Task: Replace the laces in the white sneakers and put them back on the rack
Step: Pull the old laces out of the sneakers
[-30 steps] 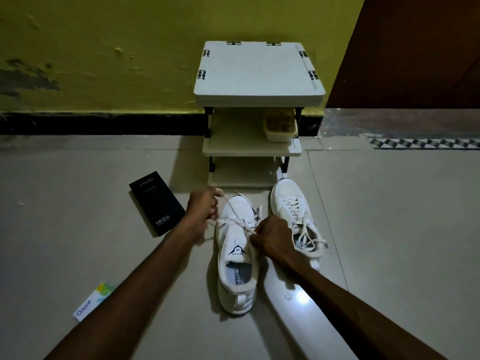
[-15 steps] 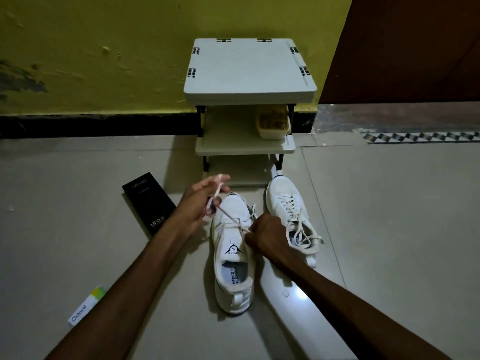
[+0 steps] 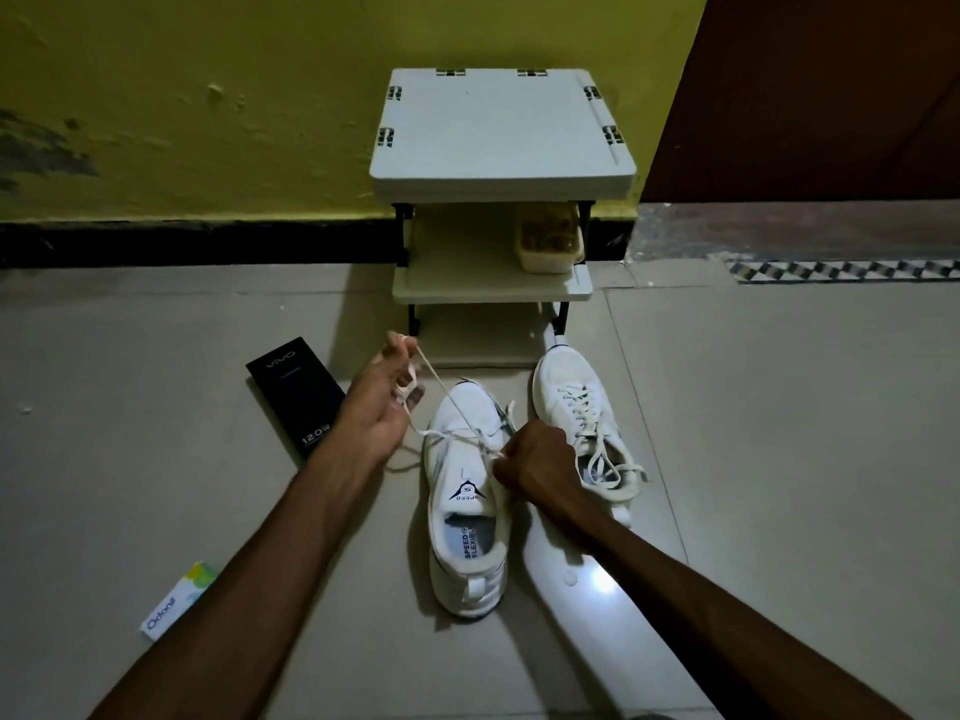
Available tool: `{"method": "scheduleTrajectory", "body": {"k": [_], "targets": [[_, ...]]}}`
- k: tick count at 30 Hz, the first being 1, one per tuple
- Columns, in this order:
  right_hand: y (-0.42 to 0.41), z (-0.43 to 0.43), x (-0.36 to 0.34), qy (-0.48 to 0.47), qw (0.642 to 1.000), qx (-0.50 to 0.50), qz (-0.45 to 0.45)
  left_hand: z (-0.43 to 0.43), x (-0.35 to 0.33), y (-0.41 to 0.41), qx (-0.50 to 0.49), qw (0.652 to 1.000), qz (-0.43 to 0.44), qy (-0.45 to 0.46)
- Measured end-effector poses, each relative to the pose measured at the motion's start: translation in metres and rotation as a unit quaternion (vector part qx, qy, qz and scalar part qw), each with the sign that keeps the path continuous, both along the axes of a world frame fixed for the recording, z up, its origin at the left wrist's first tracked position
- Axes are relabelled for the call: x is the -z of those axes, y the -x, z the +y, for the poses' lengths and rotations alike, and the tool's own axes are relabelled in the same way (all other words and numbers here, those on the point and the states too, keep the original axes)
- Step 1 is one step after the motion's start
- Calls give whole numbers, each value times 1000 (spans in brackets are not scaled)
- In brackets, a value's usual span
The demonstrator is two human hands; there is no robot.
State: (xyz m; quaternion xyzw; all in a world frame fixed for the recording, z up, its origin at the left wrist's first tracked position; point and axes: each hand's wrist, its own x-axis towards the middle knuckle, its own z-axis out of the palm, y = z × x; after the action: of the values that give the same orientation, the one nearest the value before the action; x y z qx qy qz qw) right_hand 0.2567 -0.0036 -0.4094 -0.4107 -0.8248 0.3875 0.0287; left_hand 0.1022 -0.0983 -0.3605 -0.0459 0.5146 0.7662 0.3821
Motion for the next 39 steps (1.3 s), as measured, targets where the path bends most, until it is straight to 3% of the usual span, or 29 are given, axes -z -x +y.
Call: {"method": "scheduleTrajectory", "body": {"k": [2,3,4,5,6,7,8,10,11,12,13,14,16,17,18,20,22,24,26,28,30,33,35,39], "targets": [[1,0,1,0,1000,-2,-6,-2,1,-2,40,997,-32,-65],[2,-1,0,-1,1000,-4,-11,-3,4,-4,78,996,10,-35],[2,-1,0,0,1000,-5,-11,-4,6,-6,126,986,99,36],[3,-1,0,4,1000,-2,-8,-4,9,-7,175,950,222,129],[3,-1,1,7,1000,2,-6,-3,14,-6,211,887,352,211],[3,-1,1,12,1000,7,-5,-4,19,-4,247,802,469,276],[3,0,0,14,1000,9,-4,-4,23,-5,292,712,545,333],[4,0,2,22,1000,11,-3,-2,30,-10,369,554,616,422],[5,0,1,24,1000,10,-4,1,33,-12,388,507,629,443],[5,0,1,25,1000,10,-6,3,31,-15,386,491,639,449],[5,-1,0,25,1000,11,-7,6,28,-16,367,517,640,434],[4,-1,-1,25,1000,12,-4,9,22,-17,329,583,627,398],[1,0,0,28,999,26,10,13,8,-15,209,786,509,283],[-1,0,0,27,999,33,14,14,-2,-11,120,889,389,208],[-2,-1,0,24,999,35,15,14,-12,-6,33,956,259,131],[-2,-1,1,21,999,34,7,10,-28,9,-47,992,116,18],[1,-1,1,13,1000,18,-21,5,-35,19,11,993,117,4],[3,-1,-1,0,999,4,-37,1,-30,16,121,974,170,85],[4,0,-1,0,999,-2,-35,-3,-10,11,205,910,278,227],[5,0,-2,9,999,-13,-31,-7,8,6,255,807,391,361],[9,4,-5,27,998,-32,-40,-12,19,-3,293,716,440,456],[15,14,-11,9,997,-66,-29,-16,25,-25,272,657,487,507],[20,18,-16,-51,994,-97,-20,-17,24,-39,233,616,541,523],[32,20,-17,-154,970,-174,-68,-17,17,-51,271,582,537,547]]}}
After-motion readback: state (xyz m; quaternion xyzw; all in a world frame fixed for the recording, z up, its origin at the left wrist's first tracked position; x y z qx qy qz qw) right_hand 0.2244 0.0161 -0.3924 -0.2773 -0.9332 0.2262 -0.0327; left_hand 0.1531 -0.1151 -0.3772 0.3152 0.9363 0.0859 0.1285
